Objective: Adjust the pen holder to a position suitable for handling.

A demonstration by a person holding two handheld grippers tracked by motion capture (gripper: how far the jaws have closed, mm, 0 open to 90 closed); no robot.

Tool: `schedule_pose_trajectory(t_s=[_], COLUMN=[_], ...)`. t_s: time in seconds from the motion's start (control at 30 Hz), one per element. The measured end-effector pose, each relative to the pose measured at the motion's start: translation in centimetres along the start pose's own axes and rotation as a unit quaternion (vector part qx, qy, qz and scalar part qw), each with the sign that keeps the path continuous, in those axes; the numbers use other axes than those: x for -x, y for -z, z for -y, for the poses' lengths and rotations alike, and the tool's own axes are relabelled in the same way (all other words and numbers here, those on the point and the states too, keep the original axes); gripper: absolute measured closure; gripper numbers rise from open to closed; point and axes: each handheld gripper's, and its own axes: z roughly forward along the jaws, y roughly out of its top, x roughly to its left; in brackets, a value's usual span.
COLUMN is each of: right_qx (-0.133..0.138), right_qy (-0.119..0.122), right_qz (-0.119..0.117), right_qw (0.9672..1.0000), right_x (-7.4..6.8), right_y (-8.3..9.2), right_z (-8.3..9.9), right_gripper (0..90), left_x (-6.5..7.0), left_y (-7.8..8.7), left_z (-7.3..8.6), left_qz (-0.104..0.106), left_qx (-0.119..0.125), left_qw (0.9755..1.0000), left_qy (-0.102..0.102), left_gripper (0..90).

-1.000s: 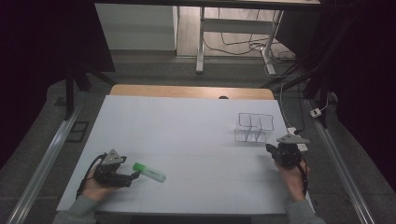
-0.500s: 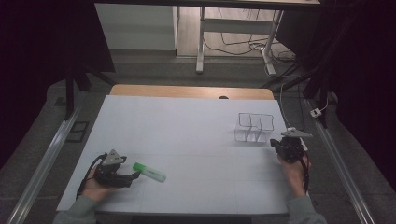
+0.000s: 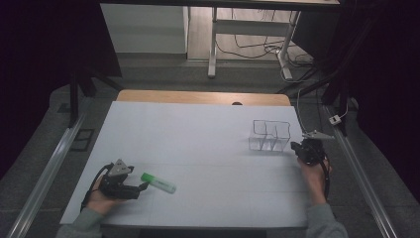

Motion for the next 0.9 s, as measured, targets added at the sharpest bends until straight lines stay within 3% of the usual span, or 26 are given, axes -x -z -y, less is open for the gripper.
schedule_pose_trajectory(t_s=[0.37,0.9], right_qx=[-0.011,-0.010], right_qy=[0.009,0.020], right_qz=[-0.014,-0.015], right_qw=[0.9998,0.9996], right_x=[0.4,0.0], right_y=[-1.8,-2.2], right_z=[-1.0,-1.6], right_gripper=[89.5,89.6], left_x=[0.0,0.0], left_y=[0.0,-0.1], left_z=[0.0,0.0], left_qz=[0.000,0.001], left_qx=[-0.001,-0.004], left_qw=[1.0000,1.0000], left_qy=[-0.001,-0.003], left_gripper=[15.9,15.9])
